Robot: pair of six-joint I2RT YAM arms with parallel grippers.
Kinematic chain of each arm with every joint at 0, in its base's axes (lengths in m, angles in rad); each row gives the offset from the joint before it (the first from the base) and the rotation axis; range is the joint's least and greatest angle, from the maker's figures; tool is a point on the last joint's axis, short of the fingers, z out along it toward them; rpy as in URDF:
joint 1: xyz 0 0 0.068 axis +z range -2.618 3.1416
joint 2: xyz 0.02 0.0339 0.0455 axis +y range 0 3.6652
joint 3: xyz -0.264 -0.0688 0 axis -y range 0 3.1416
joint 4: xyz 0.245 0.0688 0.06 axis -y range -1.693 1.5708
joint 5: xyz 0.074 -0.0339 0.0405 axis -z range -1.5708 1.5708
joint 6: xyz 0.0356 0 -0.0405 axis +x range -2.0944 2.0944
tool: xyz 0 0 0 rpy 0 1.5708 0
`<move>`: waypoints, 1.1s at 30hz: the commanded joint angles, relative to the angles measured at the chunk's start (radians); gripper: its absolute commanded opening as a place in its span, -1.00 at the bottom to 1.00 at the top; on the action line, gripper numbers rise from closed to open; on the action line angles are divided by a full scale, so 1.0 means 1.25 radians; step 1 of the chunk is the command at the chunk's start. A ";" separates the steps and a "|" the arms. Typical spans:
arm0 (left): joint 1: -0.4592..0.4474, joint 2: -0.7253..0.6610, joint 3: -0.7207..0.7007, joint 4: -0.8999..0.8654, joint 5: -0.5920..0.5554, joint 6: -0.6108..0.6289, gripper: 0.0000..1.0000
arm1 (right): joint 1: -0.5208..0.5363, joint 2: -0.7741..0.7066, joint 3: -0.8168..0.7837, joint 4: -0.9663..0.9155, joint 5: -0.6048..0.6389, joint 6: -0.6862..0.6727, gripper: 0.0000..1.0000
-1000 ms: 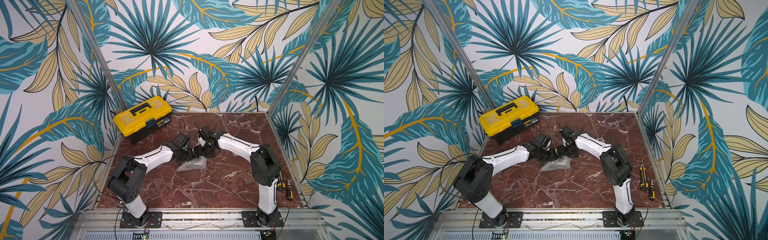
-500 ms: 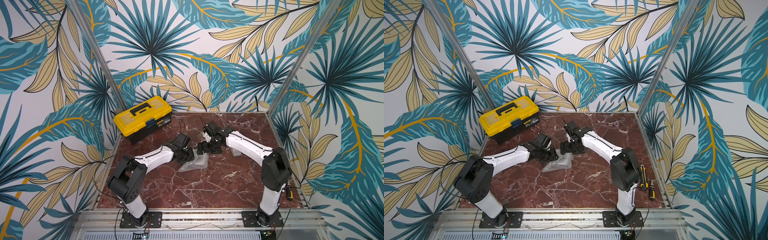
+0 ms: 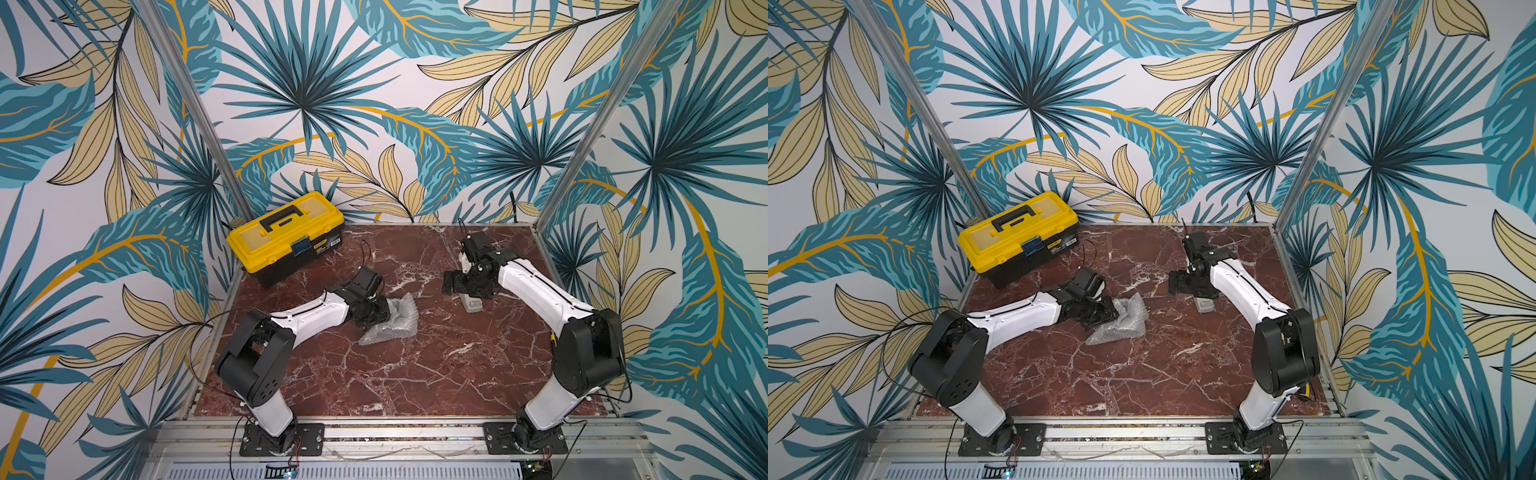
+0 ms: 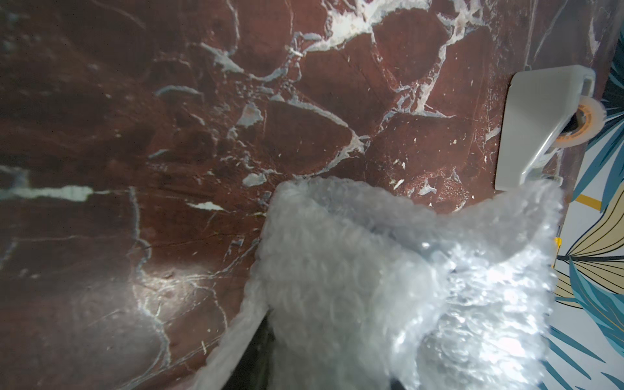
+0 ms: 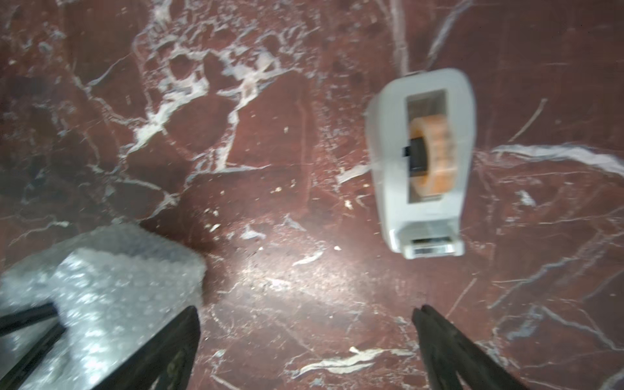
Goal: Wrap mugs in bubble wrap
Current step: Tear off the tape using the Tape Cutter.
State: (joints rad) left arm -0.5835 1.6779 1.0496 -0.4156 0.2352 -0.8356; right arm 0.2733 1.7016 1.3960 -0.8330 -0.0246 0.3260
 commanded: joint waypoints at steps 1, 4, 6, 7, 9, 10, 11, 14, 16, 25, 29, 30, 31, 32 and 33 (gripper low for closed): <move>-0.012 0.021 -0.018 -0.005 0.014 -0.010 -0.32 | -0.033 0.042 0.003 0.036 0.024 -0.030 0.99; -0.013 0.022 -0.015 -0.003 0.014 -0.012 -0.32 | -0.061 0.087 0.030 0.049 0.031 -0.031 0.99; -0.015 0.022 -0.015 -0.004 0.015 -0.013 -0.32 | -0.075 0.114 0.040 0.056 0.030 -0.033 0.99; -0.016 0.022 -0.015 -0.004 0.014 -0.013 -0.32 | -0.080 0.126 0.044 0.058 0.030 -0.035 0.99; -0.015 0.022 -0.015 -0.003 0.014 -0.013 -0.32 | -0.088 0.151 0.053 0.060 0.023 -0.040 0.99; -0.016 0.022 -0.015 -0.003 0.015 -0.013 -0.32 | -0.093 0.161 0.055 0.061 0.019 -0.040 0.99; -0.017 0.023 -0.014 -0.001 0.015 -0.013 -0.32 | -0.096 0.169 0.055 0.067 0.012 -0.040 0.99; -0.017 0.025 -0.014 0.001 0.017 -0.014 -0.32 | -0.100 0.187 0.055 0.077 -0.009 -0.042 0.99; -0.017 0.026 -0.014 0.003 0.017 -0.014 -0.32 | -0.101 0.198 0.058 0.077 -0.027 -0.041 0.99; -0.018 0.020 -0.015 0.002 0.016 -0.014 -0.33 | -0.101 0.183 0.019 0.105 -0.123 -0.002 0.99; -0.018 0.019 -0.016 0.002 0.015 -0.013 -0.33 | -0.101 0.168 0.006 0.093 -0.113 -0.004 0.99; -0.018 0.019 -0.016 0.003 0.016 -0.013 -0.33 | -0.101 0.165 0.005 0.085 -0.102 -0.007 0.99; -0.018 0.019 -0.016 0.002 0.016 -0.013 -0.33 | -0.102 0.159 0.004 0.076 -0.092 -0.009 0.99; -0.018 0.019 -0.016 0.002 0.016 -0.013 -0.33 | -0.105 0.149 -0.001 0.073 -0.089 -0.011 0.98; -0.018 0.017 -0.016 0.002 0.016 -0.013 -0.33 | -0.110 0.133 -0.011 0.075 -0.090 -0.009 0.96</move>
State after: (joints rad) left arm -0.5945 1.6814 1.0496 -0.4076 0.2356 -0.8455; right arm 0.1429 1.9331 1.4136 -0.7120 -0.1318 0.3099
